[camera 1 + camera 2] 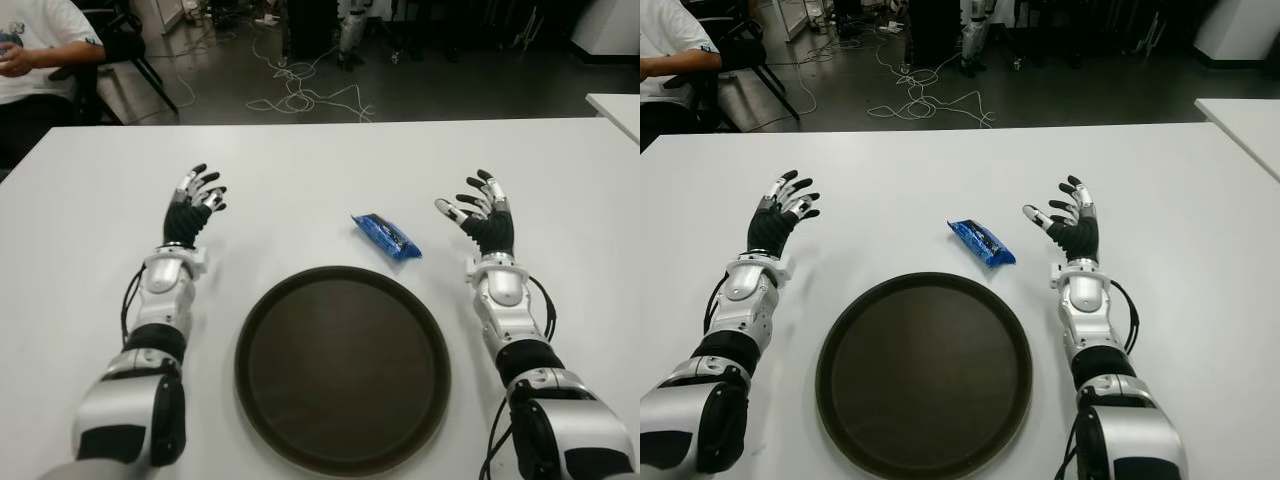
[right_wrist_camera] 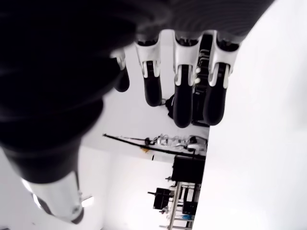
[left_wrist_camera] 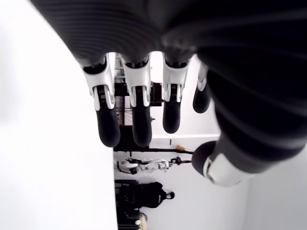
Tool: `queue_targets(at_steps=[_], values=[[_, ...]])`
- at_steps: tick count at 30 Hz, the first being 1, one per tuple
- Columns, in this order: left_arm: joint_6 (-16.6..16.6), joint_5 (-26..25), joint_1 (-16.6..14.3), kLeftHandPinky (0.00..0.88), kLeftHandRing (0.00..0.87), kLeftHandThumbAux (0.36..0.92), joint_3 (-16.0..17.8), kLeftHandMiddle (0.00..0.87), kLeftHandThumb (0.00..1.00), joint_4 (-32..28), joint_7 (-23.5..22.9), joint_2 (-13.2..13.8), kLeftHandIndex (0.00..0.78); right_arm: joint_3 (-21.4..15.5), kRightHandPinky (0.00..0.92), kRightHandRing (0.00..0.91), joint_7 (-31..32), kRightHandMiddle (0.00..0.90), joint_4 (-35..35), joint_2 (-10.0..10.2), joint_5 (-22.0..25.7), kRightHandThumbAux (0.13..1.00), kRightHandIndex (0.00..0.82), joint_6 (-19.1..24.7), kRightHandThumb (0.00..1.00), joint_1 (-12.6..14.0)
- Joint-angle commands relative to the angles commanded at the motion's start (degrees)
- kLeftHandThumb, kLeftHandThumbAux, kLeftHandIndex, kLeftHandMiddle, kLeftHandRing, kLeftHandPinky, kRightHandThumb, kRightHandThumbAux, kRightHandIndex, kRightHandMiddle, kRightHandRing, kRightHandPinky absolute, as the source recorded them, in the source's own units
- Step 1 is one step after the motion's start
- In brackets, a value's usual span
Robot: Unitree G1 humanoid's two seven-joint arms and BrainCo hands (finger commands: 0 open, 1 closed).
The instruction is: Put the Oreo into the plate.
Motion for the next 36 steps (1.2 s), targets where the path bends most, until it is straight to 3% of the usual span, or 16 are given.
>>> queue_targets(at_steps=[10, 17, 36], values=[[0.6, -0.2, -0.2, 0.296, 0.225, 0.72, -0.1, 0.187, 0.178, -0.1, 0.2, -0.3, 0.103, 1.1, 0.355, 0.267, -0.5, 0.192, 0.3, -0.8, -1.1, 0.75, 0.121, 1.8, 0.056, -0.2], [1.3, 0.0, -0.4, 0.301, 0.226, 0.702, -0.3, 0.192, 0.195, 0.2, 0.7, -0.5, 0.105, 1.1, 0.375, 0.277, -0.1, 0.2, 0.6, -0.7, -1.3, 0.759, 0.128, 1.8, 0.066, -0.3], [1.9, 2.3, 0.6, 0.295, 0.224, 0.717, -3.4, 0.195, 0.154, -1.2, 1.4, -0.8, 0.113, 2.8, 0.385, 0.278, 1.1, 0.197, 3.0, -0.4, -2.9, 0.712, 0.126, -2.7, 0.086, 0.0]])
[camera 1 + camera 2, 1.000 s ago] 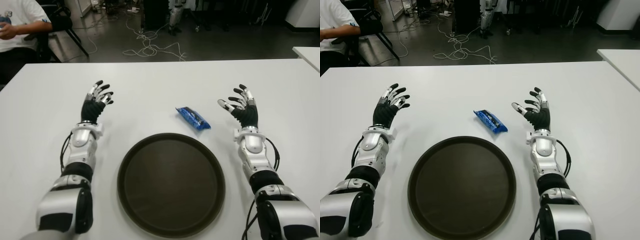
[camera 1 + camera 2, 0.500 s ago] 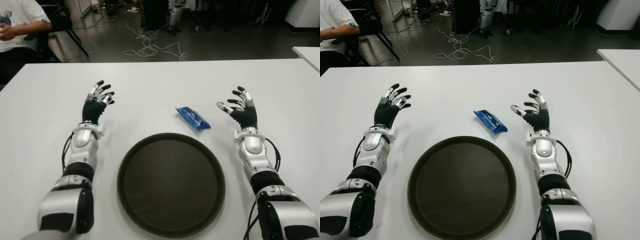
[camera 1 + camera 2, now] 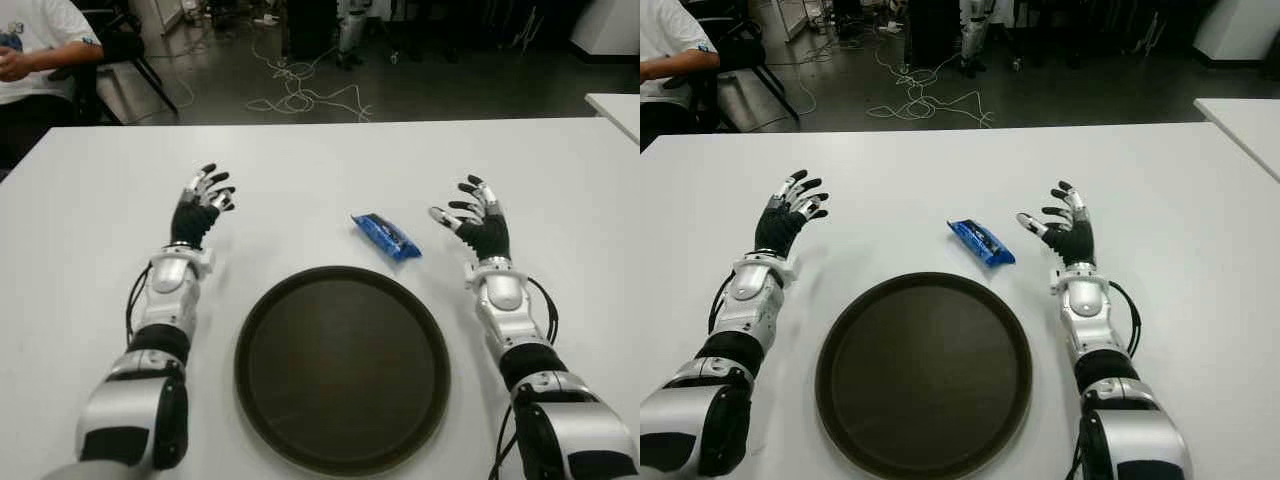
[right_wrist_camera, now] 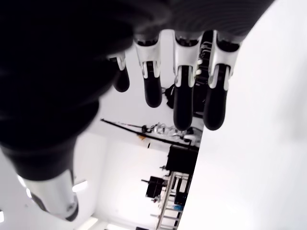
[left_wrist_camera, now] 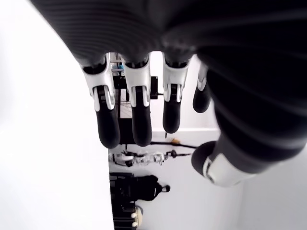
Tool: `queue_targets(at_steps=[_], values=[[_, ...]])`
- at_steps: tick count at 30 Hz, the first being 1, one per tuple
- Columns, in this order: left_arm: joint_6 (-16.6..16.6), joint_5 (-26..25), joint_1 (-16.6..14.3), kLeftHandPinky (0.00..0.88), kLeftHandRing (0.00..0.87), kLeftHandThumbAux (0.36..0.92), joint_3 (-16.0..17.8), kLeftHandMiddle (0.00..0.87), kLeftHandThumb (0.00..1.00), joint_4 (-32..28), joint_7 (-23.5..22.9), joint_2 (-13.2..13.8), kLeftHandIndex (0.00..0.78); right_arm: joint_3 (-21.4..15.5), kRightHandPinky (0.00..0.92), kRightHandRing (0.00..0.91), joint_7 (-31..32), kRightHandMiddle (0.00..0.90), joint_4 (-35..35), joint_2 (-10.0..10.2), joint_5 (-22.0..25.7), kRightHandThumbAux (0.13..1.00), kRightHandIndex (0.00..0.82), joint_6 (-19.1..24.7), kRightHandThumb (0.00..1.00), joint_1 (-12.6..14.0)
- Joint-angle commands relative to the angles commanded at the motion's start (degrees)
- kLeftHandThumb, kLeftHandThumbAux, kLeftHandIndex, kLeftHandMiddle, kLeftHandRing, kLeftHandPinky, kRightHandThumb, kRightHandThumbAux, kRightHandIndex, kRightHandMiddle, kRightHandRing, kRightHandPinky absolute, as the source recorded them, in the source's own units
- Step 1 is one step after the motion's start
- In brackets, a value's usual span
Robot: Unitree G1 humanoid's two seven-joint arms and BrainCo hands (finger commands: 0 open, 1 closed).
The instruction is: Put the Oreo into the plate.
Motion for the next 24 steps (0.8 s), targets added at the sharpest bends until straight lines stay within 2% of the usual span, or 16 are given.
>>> queue_targets(at_steps=[8, 14, 24], values=[[-0.3, 0.4, 0.0, 0.316, 0.236, 0.691, -0.7, 0.197, 0.152, 0.5, -1.0, 0.4, 0.107, 1.4, 0.365, 0.279, -0.7, 0.202, 0.6, -0.1, -1.7, 0.663, 0.126, -2.6, 0.075, 0.4], [-0.2, 0.2, -0.3, 0.319, 0.235, 0.696, -0.8, 0.189, 0.152, 1.0, -2.1, 0.6, 0.102, 2.1, 0.367, 0.277, -1.7, 0.201, 1.8, -0.2, -2.5, 0.629, 0.122, -2.7, 0.057, -0.3], [0.0, 0.0, -0.9, 0.316, 0.231, 0.693, -0.6, 0.189, 0.154, 1.6, -3.2, 0.6, 0.101, 2.8, 0.362, 0.266, -1.4, 0.187, 3.6, -0.5, -3.3, 0.627, 0.123, -2.2, 0.06, -1.4]])
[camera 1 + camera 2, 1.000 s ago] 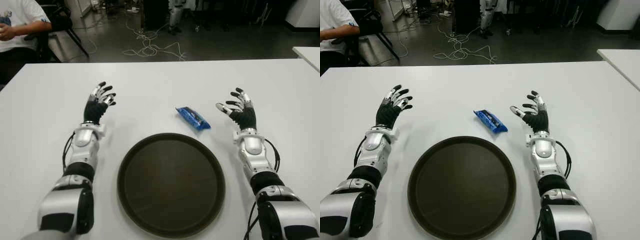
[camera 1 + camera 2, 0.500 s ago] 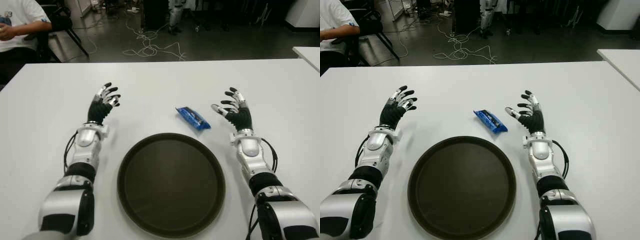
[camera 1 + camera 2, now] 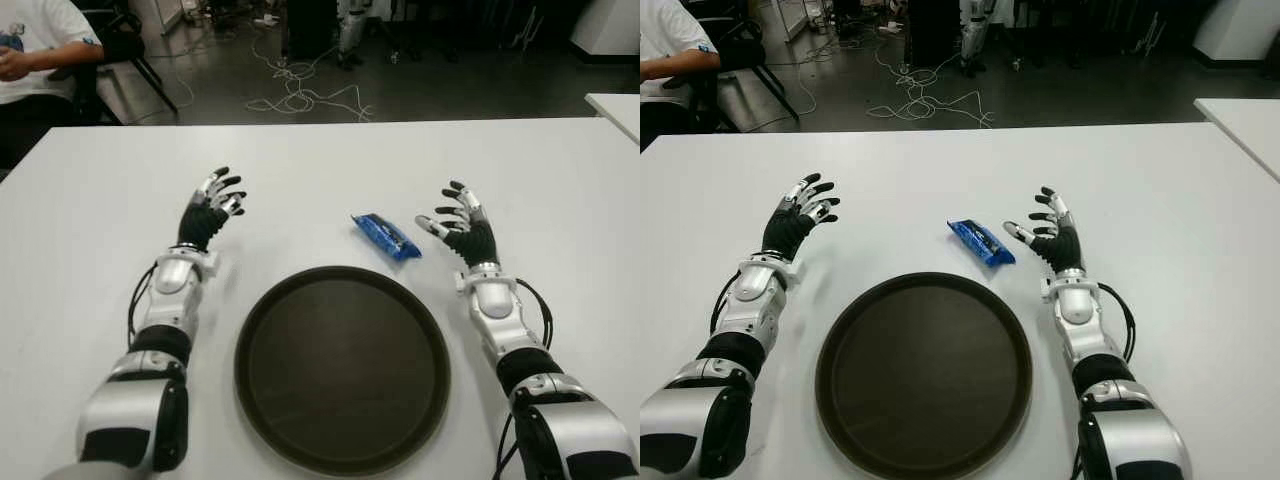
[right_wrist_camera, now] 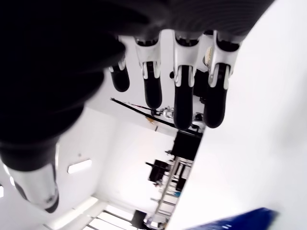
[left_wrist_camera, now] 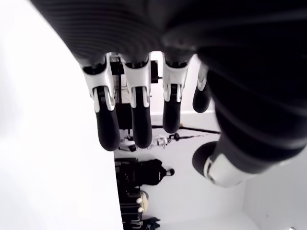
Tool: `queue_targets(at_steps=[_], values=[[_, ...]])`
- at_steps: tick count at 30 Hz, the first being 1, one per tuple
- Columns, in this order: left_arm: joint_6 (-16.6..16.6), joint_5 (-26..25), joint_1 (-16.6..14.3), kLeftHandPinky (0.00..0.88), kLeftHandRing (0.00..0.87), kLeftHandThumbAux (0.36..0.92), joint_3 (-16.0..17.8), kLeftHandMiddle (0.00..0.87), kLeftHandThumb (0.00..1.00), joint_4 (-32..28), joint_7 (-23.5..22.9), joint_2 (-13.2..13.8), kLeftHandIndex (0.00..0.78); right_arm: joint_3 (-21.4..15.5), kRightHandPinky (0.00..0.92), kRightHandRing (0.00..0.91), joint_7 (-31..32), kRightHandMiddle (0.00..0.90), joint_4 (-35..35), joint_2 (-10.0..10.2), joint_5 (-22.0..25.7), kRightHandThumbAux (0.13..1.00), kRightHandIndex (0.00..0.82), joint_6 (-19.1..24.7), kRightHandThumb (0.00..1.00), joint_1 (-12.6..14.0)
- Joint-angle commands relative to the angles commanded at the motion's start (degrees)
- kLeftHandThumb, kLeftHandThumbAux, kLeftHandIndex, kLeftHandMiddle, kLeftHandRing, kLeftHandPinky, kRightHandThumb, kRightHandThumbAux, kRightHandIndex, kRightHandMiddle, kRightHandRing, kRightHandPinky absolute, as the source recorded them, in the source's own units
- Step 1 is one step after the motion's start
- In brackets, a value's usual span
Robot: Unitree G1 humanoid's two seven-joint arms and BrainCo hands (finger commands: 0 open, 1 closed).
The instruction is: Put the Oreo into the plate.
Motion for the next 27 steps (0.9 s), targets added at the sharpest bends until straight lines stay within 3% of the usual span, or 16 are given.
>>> queue_targets(at_steps=[14, 20, 27], values=[[-0.6, 0.1, -0.2, 0.33, 0.24, 0.694, 0.0, 0.195, 0.169, 0.8, -0.1, -0.1, 0.107, 1.3, 0.359, 0.276, -0.8, 0.207, 1.3, -0.7, -1.7, 0.622, 0.118, 0.0, 0.05, -0.6], [-0.8, 0.0, -0.1, 0.325, 0.24, 0.697, 0.1, 0.198, 0.177, 0.8, -0.2, -0.2, 0.109, 2.1, 0.347, 0.27, -2.5, 0.207, 1.7, -1.5, -3.1, 0.64, 0.116, -0.2, 0.051, -2.6], [-1.0, 0.2, 0.1, 0.334, 0.24, 0.688, 0.0, 0.192, 0.173, 0.8, -0.1, -0.1, 0.107, 5.4, 0.33, 0.272, -7.5, 0.212, 1.4, -2.7, -8.1, 0.673, 0.125, -2.5, 0.028, -3.7]])
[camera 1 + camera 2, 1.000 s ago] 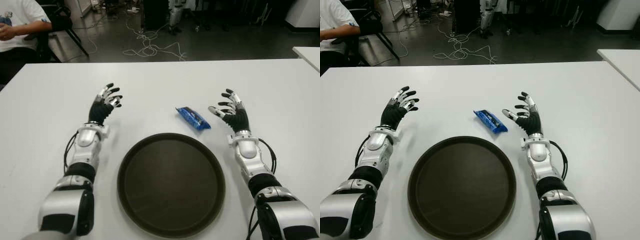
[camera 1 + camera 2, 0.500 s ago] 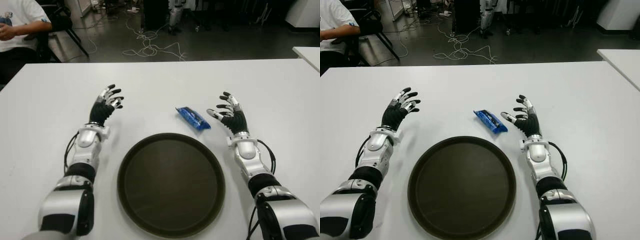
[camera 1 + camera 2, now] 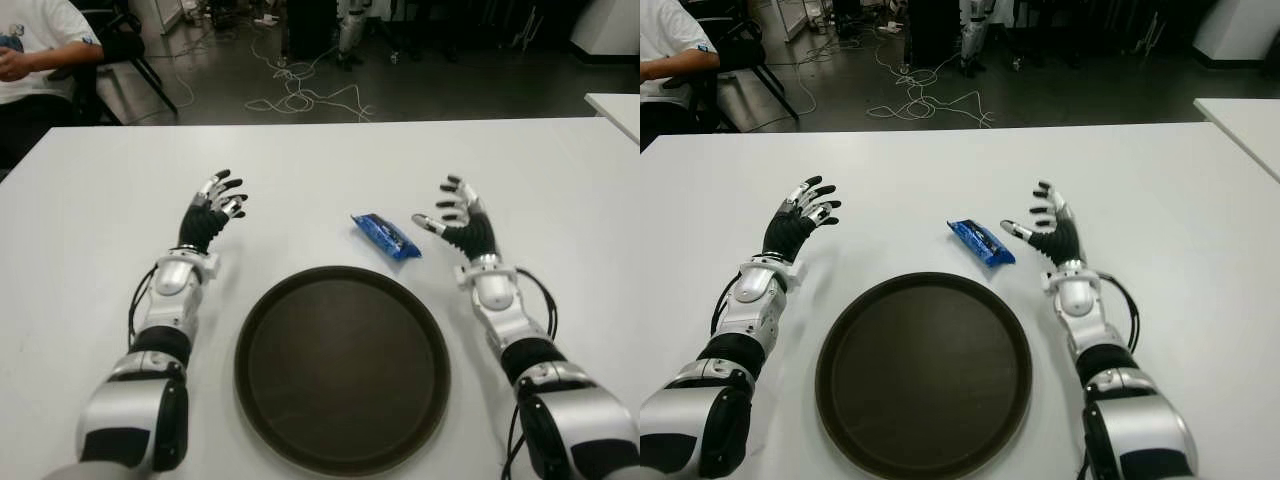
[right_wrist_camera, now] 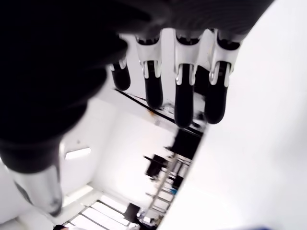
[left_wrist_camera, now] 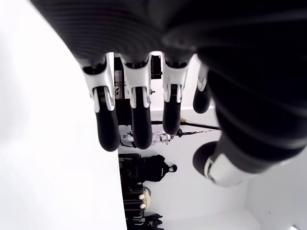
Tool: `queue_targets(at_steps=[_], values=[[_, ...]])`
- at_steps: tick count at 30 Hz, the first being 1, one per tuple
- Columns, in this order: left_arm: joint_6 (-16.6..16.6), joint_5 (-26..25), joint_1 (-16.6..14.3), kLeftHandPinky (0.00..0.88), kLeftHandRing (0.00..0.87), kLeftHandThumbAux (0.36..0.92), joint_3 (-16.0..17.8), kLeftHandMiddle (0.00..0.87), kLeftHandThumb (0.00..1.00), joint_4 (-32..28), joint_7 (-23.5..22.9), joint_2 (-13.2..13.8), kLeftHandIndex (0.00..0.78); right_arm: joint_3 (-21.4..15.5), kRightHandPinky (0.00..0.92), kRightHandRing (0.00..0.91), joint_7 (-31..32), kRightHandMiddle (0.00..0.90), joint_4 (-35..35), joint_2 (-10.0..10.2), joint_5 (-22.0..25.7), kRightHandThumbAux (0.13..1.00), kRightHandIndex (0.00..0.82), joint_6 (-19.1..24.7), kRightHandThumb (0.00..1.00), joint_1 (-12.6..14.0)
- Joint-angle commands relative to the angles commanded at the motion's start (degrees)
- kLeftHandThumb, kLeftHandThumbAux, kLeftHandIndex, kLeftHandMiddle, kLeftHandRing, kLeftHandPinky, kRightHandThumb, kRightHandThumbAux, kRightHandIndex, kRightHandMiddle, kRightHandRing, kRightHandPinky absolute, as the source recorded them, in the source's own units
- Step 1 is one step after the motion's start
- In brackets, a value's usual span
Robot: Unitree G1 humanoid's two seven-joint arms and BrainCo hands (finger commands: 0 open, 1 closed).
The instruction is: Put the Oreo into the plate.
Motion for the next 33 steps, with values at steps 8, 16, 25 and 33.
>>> queue_targets(at_steps=[8, 16, 25, 33], values=[[0.2, 0.0, 0.1, 0.326, 0.234, 0.69, 0.0, 0.189, 0.17, -0.3, 0.2, 0.1, 0.103, 8.6, 0.292, 0.238, -6.1, 0.182, -4.9, -2.7, -12.2, 0.691, 0.095, 5.2, 0.001, -2.6], [0.3, 0.4, 0.1, 0.325, 0.237, 0.677, -0.2, 0.197, 0.16, 0.1, 0.3, 0.5, 0.107, 15.3, 0.224, 0.184, -6.2, 0.133, -8.5, -2.8, -20.7, 0.633, 0.057, 15.8, 0.0, -4.6], [0.2, 0.5, 0.3, 0.332, 0.242, 0.668, -0.2, 0.19, 0.153, 0.1, 0.1, 0.8, 0.11, 20.2, 0.22, 0.148, -2.7, 0.094, -14.3, -2.6, -25.6, 0.647, 0.043, 25.1, 0.0, -5.5], [-0.5, 0.6, 0.5, 0.338, 0.249, 0.649, -0.2, 0.204, 0.16, -0.1, 0.4, 0.9, 0.114, 21.5, 0.242, 0.158, -2.6, 0.105, -18.3, -2.0, -26.1, 0.656, 0.033, 28.5, 0.0, -4.0]])
